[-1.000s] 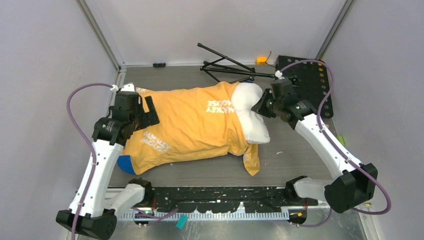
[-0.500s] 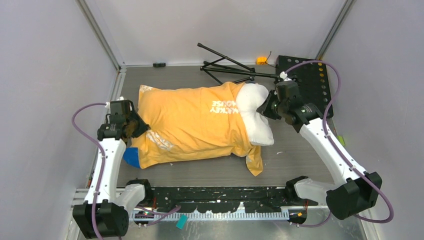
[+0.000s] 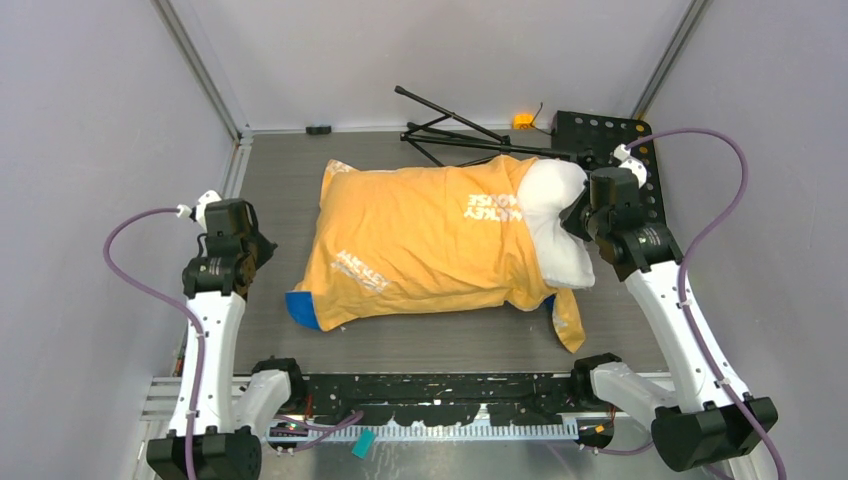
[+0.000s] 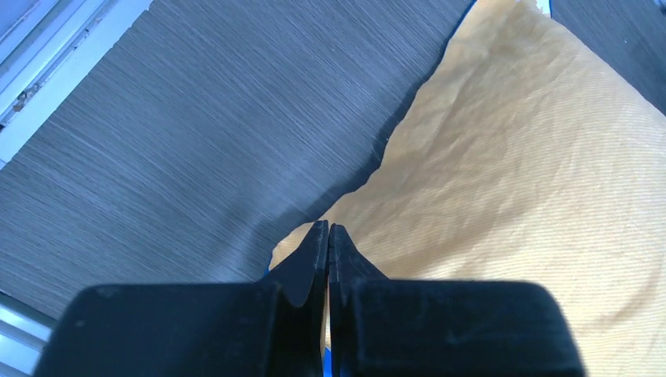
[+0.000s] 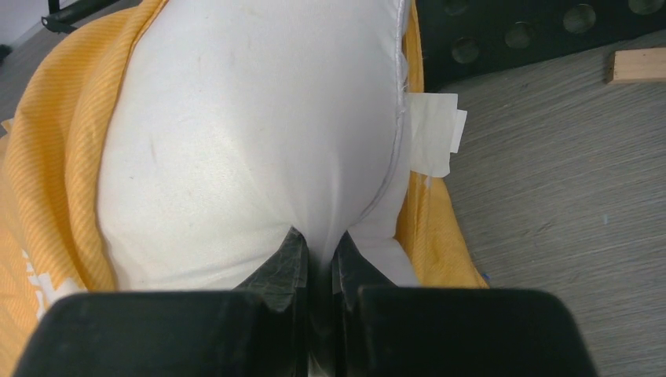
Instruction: Remove the pillowcase from the pillow
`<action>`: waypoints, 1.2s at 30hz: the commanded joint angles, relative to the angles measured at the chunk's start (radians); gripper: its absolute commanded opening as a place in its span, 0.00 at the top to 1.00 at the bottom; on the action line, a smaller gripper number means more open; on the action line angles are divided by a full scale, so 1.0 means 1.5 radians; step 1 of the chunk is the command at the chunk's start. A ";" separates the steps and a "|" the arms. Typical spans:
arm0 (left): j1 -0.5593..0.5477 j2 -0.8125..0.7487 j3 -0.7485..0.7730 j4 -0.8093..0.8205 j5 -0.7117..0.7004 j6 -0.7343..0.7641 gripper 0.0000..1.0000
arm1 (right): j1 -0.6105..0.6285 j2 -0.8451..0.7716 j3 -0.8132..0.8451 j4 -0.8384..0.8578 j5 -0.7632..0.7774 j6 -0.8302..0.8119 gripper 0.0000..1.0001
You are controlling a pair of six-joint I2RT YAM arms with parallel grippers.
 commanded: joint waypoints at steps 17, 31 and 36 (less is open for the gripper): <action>0.004 0.034 -0.097 0.100 0.409 0.044 0.42 | -0.004 0.014 0.011 0.080 -0.086 0.026 1.00; 0.007 0.050 -0.021 0.060 0.166 0.069 1.00 | -0.004 -0.003 0.011 0.078 -0.032 0.035 1.00; 0.015 -0.025 -0.031 0.096 -0.044 0.037 1.00 | -0.006 -0.030 0.034 0.068 0.059 0.042 1.00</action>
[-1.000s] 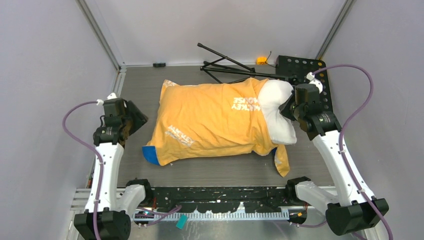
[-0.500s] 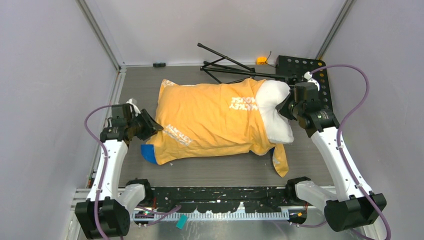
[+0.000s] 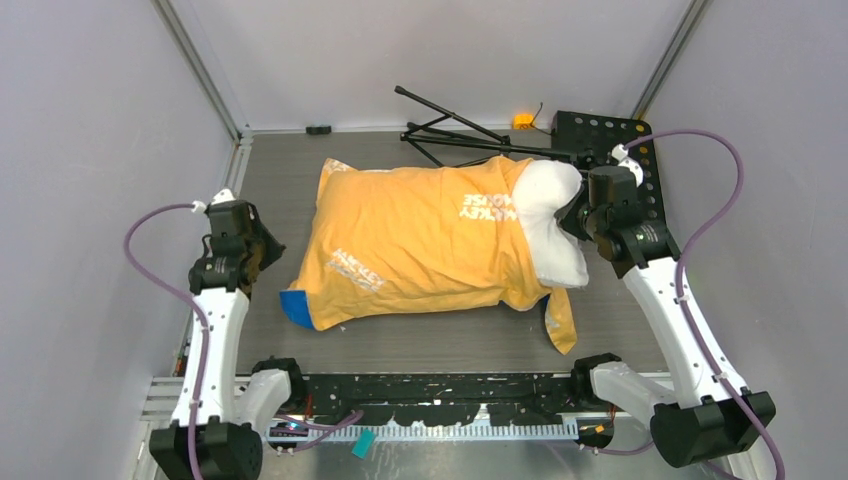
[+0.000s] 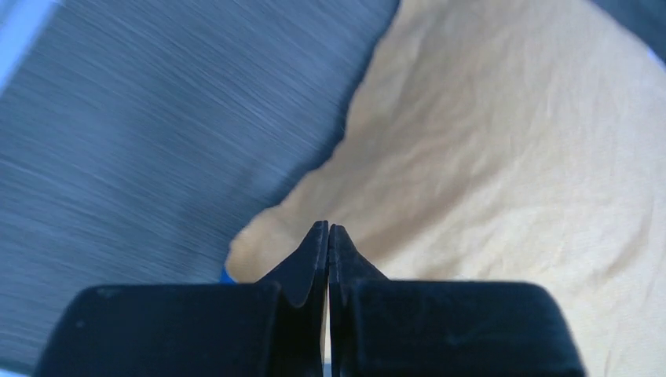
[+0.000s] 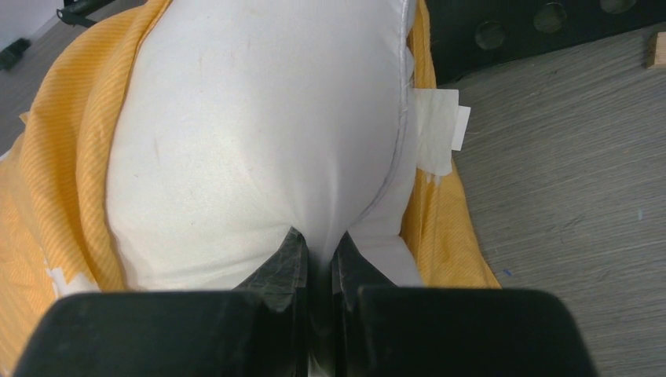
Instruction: Remove the pillowcase from the pillow
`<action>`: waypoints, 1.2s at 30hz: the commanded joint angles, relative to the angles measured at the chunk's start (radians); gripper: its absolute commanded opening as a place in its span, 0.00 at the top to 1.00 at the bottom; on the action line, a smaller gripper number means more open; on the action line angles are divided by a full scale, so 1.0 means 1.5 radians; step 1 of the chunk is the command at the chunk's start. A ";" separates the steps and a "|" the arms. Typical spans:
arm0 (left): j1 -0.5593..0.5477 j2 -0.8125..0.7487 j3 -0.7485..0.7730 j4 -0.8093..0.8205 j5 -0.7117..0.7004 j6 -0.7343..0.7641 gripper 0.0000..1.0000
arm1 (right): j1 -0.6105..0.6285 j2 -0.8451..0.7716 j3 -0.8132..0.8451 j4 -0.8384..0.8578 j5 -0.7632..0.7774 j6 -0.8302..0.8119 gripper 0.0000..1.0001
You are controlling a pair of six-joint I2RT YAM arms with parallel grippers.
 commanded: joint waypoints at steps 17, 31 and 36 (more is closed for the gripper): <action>0.027 0.037 -0.008 0.081 0.358 0.024 0.27 | -0.002 -0.068 -0.014 0.089 0.055 0.033 1.00; 0.026 0.073 -0.076 0.085 0.373 0.037 0.35 | -0.001 -0.047 -0.023 0.108 0.005 0.031 1.00; 0.026 0.077 -0.058 0.048 0.271 0.057 0.26 | -0.001 -0.049 -0.023 0.108 0.005 0.028 1.00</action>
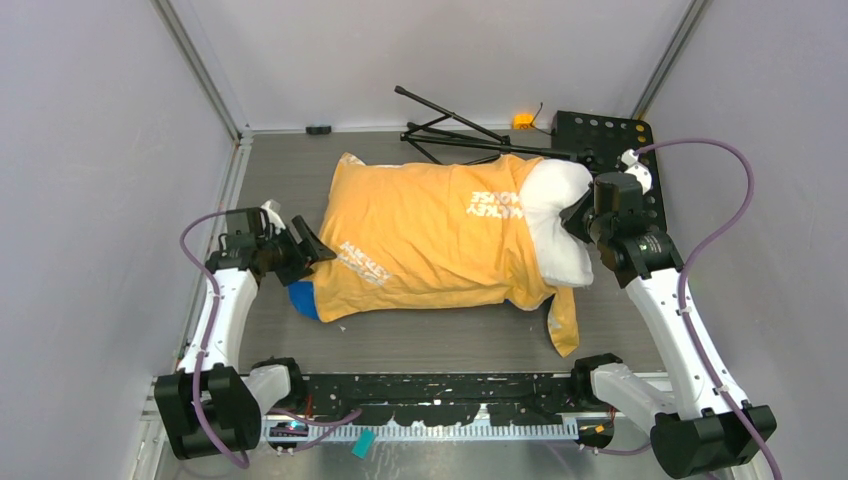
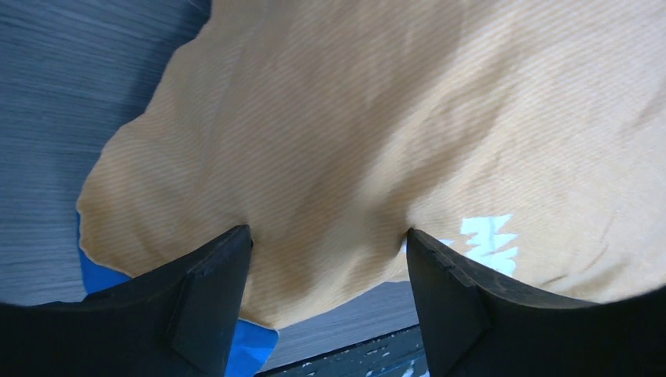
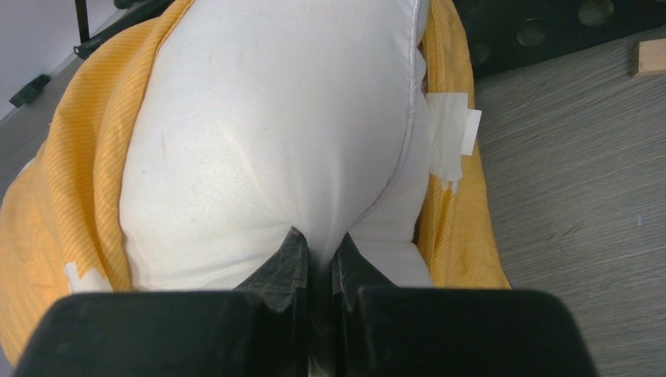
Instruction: Remove the pillowcase from the pillow
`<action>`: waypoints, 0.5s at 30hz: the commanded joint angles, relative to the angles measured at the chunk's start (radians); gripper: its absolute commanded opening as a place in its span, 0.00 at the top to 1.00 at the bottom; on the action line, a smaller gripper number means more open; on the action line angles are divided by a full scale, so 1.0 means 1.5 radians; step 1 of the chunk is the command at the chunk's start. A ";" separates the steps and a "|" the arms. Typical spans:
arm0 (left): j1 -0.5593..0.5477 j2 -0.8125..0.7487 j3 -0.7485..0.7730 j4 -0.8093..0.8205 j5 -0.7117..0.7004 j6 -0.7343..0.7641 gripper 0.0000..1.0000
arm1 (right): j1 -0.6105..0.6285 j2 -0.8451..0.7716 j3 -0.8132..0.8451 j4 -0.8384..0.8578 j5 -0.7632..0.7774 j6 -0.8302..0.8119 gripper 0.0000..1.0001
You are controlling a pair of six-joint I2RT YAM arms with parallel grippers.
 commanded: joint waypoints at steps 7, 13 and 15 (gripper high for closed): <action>0.000 -0.016 0.025 -0.001 -0.071 0.028 1.00 | 0.002 -0.004 0.015 0.075 -0.014 0.009 1.00; 0.001 -0.030 0.088 -0.045 -0.211 0.034 1.00 | 0.002 -0.002 0.022 0.067 0.025 0.018 1.00; 0.002 -0.045 0.102 -0.040 -0.278 0.014 1.00 | 0.001 0.001 0.039 0.056 0.061 0.028 1.00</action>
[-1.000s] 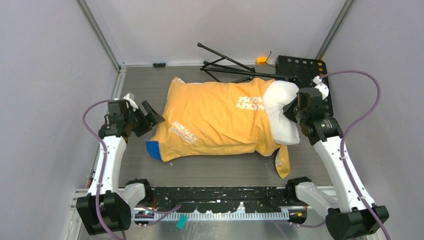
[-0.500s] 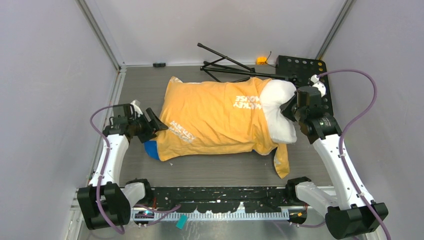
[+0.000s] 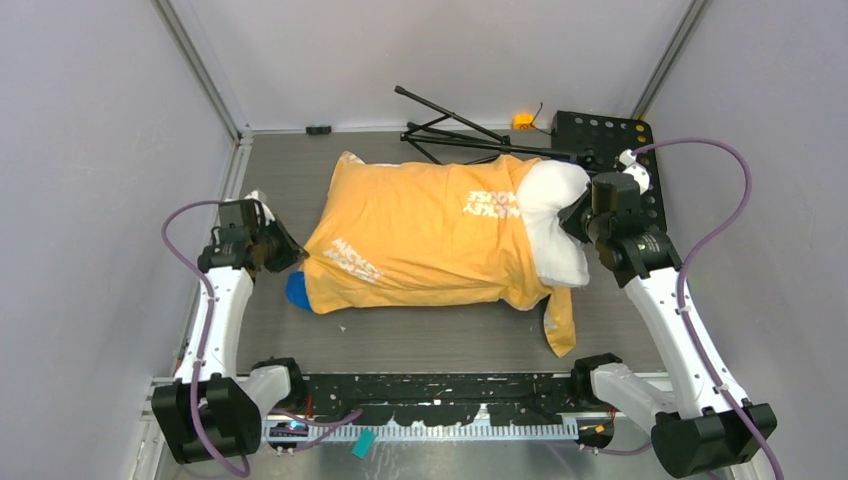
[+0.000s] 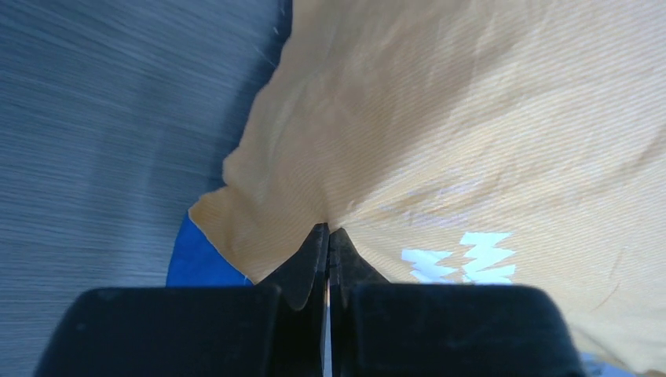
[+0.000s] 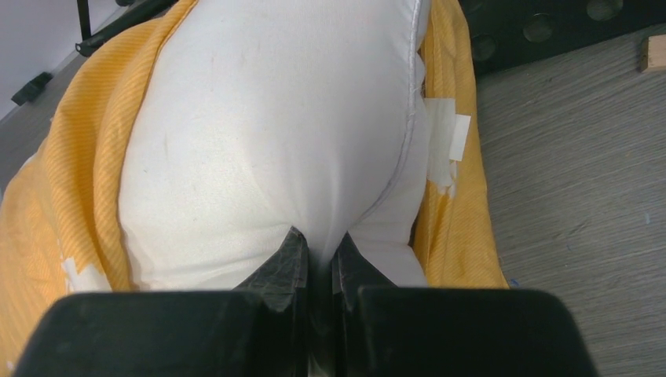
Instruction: Remove the pillowcase from the pillow
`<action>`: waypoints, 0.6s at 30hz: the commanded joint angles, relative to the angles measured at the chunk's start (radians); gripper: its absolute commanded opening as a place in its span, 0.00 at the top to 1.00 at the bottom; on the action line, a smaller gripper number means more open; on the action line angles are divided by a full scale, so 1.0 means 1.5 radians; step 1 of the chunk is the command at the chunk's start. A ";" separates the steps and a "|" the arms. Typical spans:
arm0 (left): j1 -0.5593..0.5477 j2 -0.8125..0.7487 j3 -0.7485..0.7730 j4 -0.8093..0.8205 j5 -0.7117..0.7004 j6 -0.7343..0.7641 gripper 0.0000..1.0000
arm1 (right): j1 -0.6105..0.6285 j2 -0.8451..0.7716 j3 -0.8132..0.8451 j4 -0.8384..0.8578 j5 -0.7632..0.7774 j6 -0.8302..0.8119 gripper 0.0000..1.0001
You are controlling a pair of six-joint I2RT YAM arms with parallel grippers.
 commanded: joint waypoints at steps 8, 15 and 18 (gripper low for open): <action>0.029 -0.097 0.120 0.020 -0.439 -0.051 1.00 | -0.005 -0.011 0.098 0.033 0.200 0.047 1.00; 0.067 -0.130 0.116 -0.001 -0.538 -0.081 1.00 | -0.018 -0.084 0.069 0.033 0.310 0.059 1.00; 0.070 -0.148 0.109 -0.018 -0.610 -0.109 1.00 | -0.018 -0.116 0.058 0.040 0.350 0.052 1.00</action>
